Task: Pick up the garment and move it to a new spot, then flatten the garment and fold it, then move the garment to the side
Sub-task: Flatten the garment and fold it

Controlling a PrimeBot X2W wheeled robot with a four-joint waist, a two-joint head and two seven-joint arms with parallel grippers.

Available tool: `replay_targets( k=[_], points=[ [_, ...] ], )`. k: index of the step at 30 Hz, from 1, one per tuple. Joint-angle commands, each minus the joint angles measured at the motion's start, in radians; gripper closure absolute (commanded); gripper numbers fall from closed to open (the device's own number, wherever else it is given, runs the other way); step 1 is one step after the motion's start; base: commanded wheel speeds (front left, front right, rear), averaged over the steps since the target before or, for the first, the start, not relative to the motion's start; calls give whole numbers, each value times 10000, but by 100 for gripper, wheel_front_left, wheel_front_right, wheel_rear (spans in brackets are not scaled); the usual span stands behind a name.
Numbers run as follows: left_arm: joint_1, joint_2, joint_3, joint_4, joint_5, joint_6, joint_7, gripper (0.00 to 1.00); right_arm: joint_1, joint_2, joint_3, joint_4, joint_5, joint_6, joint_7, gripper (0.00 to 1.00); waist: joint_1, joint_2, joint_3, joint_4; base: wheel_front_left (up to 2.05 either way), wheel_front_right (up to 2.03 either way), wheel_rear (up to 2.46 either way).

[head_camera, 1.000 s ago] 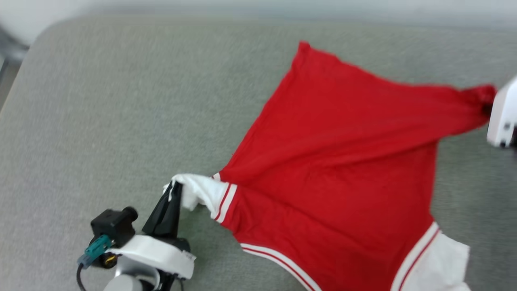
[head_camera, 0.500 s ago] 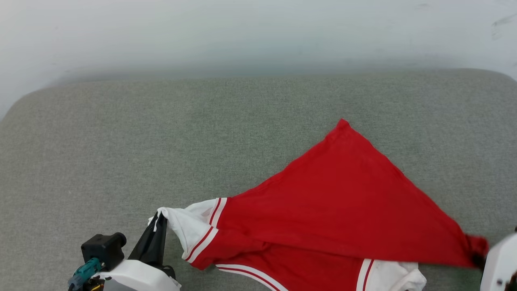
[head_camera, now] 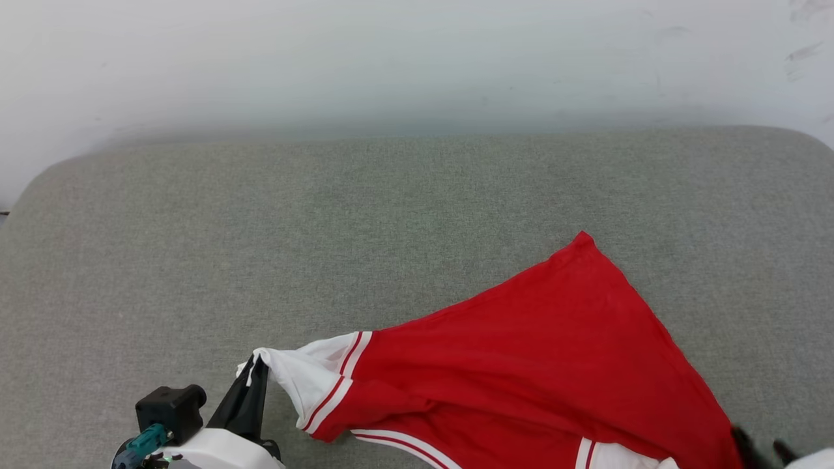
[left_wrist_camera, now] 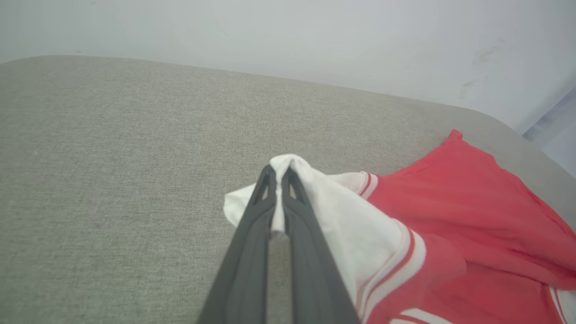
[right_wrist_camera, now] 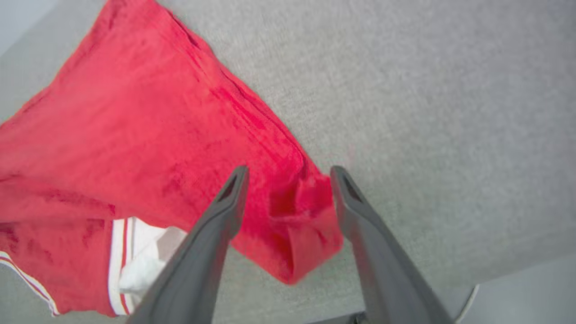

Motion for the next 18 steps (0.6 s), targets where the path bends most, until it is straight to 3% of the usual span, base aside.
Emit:
replay_targets(
  k=[1,5,10,15,17,18],
  points=[
    [-72,73,4,-28,41,53,-6,100,-399,34,110,-141,-7,-5,-1162,0,2,-1,78,15,0,0,0],
    [-243,133,0,-105,45,32,9,100,-1076,-30,329,-191,-407,-4,-3321,0,2,-1,264,78,0,0,0],
    [-462,156,5,-231,83,43,-44,100,-2141,-217,700,175,-560,-4,-4760,0,2,-1,586,150,0,0,0],
    [-878,118,-78,-391,172,-26,-113,100,-3862,-791,1371,1314,-534,-4,-4637,0,2,-1,1185,343,0,0,0],
    [-1218,87,-173,-396,200,-157,-161,100,-4949,-1335,1964,2128,-278,-4,-3515,0,2,-1,1654,564,0,0,0],
    [-1218,87,-173,-396,200,-157,-161,100,-4949,-1335,1964,2128,-278,-4,-3515,0,2,-1,1654,564,0,0,0]
  ],
)
